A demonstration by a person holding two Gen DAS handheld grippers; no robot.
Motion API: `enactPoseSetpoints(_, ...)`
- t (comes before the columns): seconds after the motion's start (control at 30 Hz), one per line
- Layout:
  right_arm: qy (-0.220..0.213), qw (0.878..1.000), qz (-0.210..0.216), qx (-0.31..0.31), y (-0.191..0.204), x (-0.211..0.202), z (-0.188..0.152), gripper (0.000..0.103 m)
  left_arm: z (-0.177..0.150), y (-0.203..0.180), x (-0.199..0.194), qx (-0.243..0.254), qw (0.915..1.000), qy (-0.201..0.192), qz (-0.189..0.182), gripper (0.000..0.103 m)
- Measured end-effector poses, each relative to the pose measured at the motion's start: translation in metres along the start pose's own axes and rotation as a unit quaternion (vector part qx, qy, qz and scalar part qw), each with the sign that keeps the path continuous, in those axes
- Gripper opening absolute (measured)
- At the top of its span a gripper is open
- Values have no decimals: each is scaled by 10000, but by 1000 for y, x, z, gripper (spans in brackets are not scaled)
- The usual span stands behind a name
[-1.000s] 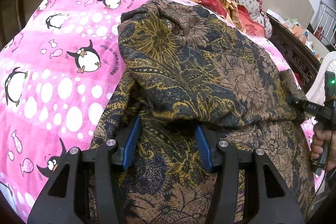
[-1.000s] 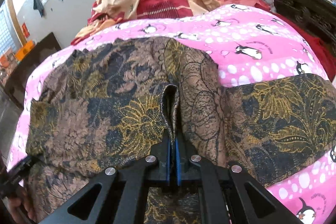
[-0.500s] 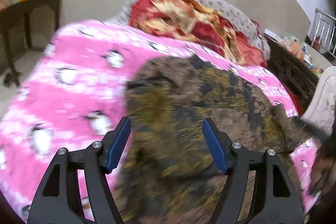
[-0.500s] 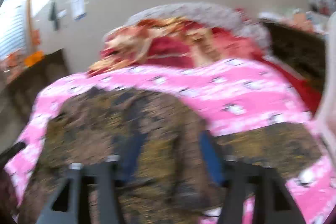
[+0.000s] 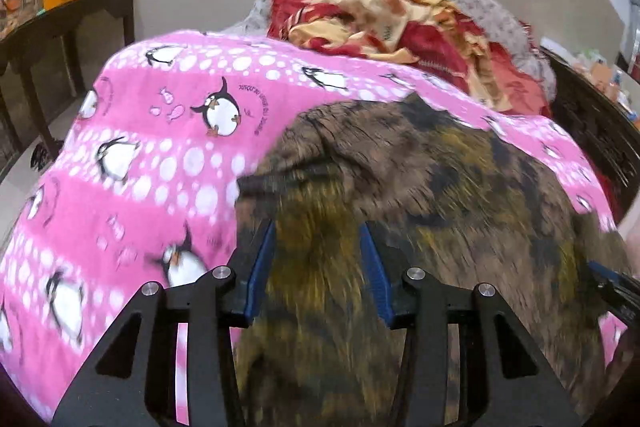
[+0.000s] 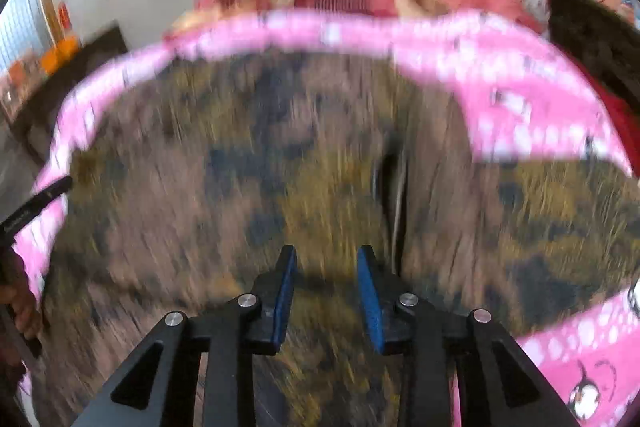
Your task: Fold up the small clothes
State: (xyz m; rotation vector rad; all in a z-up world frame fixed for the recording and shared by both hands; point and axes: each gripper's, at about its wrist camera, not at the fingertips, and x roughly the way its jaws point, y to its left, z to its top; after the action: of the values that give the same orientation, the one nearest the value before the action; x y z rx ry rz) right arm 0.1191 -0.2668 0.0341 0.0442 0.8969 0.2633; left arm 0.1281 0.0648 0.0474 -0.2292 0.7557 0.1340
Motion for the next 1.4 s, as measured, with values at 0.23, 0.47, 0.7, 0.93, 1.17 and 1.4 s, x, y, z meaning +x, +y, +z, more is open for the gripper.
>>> enactPoseSetpoints(0.23,164,9994,-302,99,-5,62,2,27,-6,6,55,20,9991,372,206,45)
enactPoseSetpoints(0.47,89,9988,-465,-86,20,21,8,28,-8,-3,3,16,9999,118,-52,46)
enactPoseSetpoints(0.7,438,9983,-201,-337,54,18,-44,36,-63,-36,8,694,9966,437,-106,62)
enactPoseSetpoints(0.93,-510,9970,-245,527,-41,-96,-25,49,-73,-30,-1,594,9967,368,-415,69)
enactPoseSetpoints(1.17,-709,9462,-694,3079,-258,-148,-71,62,-79,-30,-1,650,9965,382,-350,70)
enactPoseSetpoints(1.4,-1143,8837,668,4489,-334,-124,-103,50,-81,-27,-3,627,9966,376,-376,70)
